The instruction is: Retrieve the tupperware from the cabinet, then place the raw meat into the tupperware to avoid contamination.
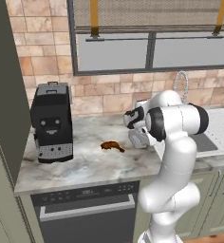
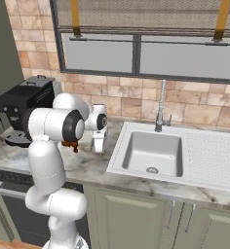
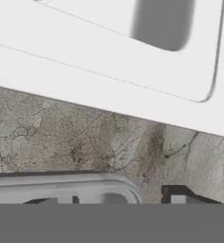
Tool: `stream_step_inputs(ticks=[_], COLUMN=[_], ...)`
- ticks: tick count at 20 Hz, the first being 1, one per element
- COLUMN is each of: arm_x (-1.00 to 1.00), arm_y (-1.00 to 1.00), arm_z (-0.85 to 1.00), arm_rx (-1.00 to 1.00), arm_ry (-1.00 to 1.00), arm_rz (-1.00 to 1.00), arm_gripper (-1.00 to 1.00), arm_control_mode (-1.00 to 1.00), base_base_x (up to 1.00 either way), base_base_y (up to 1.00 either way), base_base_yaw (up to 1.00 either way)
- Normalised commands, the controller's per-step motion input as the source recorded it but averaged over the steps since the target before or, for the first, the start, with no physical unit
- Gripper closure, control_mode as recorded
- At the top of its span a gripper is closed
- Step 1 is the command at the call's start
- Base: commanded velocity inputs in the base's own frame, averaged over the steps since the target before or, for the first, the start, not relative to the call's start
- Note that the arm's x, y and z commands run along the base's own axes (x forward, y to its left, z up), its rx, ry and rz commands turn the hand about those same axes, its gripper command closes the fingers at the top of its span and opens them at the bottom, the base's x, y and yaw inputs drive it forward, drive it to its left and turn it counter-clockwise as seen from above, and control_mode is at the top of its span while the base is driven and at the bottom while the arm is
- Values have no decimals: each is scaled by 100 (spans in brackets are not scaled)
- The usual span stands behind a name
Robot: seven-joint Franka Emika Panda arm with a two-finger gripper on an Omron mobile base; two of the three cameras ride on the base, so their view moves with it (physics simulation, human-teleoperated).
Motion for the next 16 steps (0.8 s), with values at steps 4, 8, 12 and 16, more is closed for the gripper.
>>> stream_step_inputs(ticks=[4, 8, 12, 16], arm_x=[4, 0, 0, 0], arm_y=[0, -1, 4, 23], arm_z=[19, 61, 65, 30], arm_rx=[-1, 4, 8, 9], arm_ry=[5, 2, 1, -3], arm_rz=[-5, -7, -10, -26], arm_gripper=[-100, -100, -100, -100], arm_control_mode=[-100, -100, -100, -100], base_base_x=[0, 0, 0, 0], base_base_y=[0, 0, 0, 0], base_base_yaw=[0, 0, 0, 0])
